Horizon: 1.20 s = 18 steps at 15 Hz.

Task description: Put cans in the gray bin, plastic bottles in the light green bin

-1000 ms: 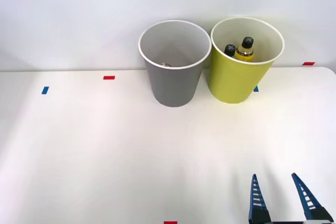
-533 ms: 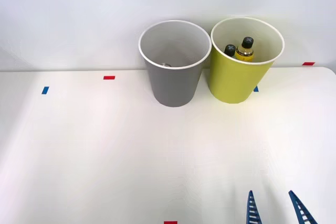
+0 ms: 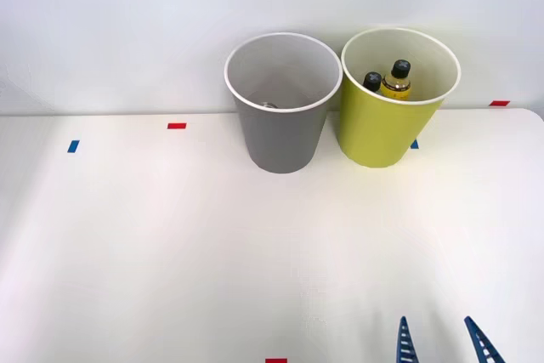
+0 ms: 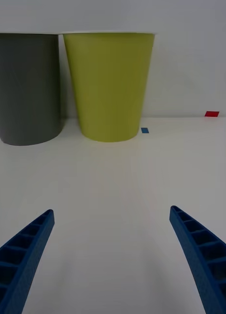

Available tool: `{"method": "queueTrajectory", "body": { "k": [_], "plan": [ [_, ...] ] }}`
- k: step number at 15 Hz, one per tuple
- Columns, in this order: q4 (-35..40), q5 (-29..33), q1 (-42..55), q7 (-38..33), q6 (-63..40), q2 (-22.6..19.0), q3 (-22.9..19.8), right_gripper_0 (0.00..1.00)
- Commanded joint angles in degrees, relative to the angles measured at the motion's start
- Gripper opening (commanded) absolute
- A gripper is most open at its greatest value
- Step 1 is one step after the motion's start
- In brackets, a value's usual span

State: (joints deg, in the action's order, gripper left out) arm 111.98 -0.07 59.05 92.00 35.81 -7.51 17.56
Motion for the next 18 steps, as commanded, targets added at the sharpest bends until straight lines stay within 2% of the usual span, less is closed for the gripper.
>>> {"method": "queueTrajectory", "body": {
  "k": [1,18],
  "plan": [
    [-0.01,-0.02,0.01,0.02,0.05,-0.05,-0.07,0.81],
    [-0.01,-0.02,0.01,0.02,0.05,-0.05,-0.07,0.81]
  ]
}}
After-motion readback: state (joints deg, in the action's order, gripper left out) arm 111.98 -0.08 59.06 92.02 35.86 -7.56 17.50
